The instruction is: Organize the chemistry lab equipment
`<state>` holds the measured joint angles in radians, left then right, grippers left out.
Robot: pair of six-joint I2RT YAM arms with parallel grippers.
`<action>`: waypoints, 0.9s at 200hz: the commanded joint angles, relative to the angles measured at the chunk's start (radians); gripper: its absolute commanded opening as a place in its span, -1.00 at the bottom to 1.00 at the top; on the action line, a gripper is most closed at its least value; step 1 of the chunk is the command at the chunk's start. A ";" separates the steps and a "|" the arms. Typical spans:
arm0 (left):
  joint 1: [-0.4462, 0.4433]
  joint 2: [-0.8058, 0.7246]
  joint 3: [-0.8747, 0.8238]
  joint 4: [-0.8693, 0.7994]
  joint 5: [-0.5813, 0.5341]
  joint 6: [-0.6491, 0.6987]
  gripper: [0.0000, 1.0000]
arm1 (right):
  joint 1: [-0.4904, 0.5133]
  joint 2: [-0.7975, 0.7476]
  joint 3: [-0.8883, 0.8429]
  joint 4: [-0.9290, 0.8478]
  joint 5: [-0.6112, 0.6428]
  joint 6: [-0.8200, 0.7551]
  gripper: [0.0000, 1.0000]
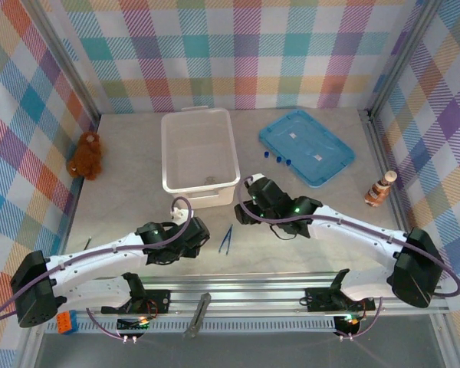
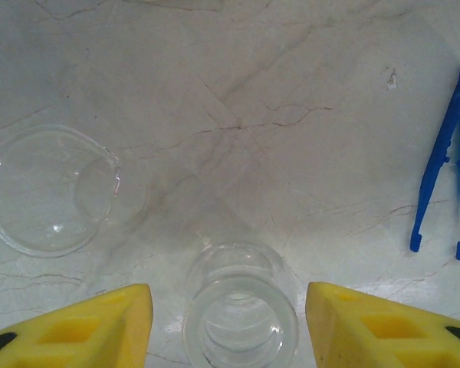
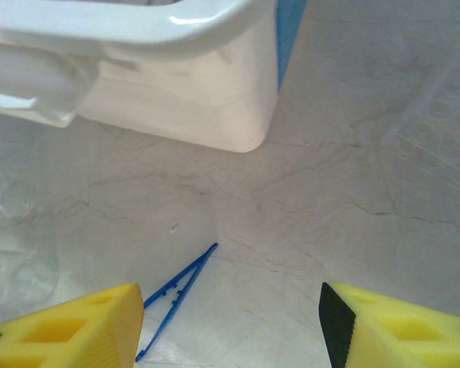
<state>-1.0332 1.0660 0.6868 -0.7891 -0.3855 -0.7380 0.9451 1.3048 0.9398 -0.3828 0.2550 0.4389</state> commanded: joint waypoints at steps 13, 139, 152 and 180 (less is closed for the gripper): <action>-0.010 0.020 -0.018 0.023 0.001 -0.016 0.08 | 0.024 0.030 0.040 -0.005 -0.016 -0.039 0.28; -0.008 0.028 -0.018 0.023 -0.028 -0.019 -0.29 | 0.030 0.043 0.062 -0.016 -0.015 -0.052 0.28; -0.008 0.025 -0.011 0.016 -0.029 -0.015 -0.36 | 0.032 0.044 0.063 -0.016 -0.017 -0.054 0.28; -0.008 0.011 0.012 -0.007 -0.033 -0.003 -0.47 | 0.032 0.035 0.064 -0.020 -0.019 -0.064 0.28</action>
<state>-1.0332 1.0874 0.6647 -0.7574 -0.3943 -0.7471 0.9691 1.3411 0.9726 -0.3870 0.2478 0.4015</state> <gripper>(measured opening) 0.346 0.637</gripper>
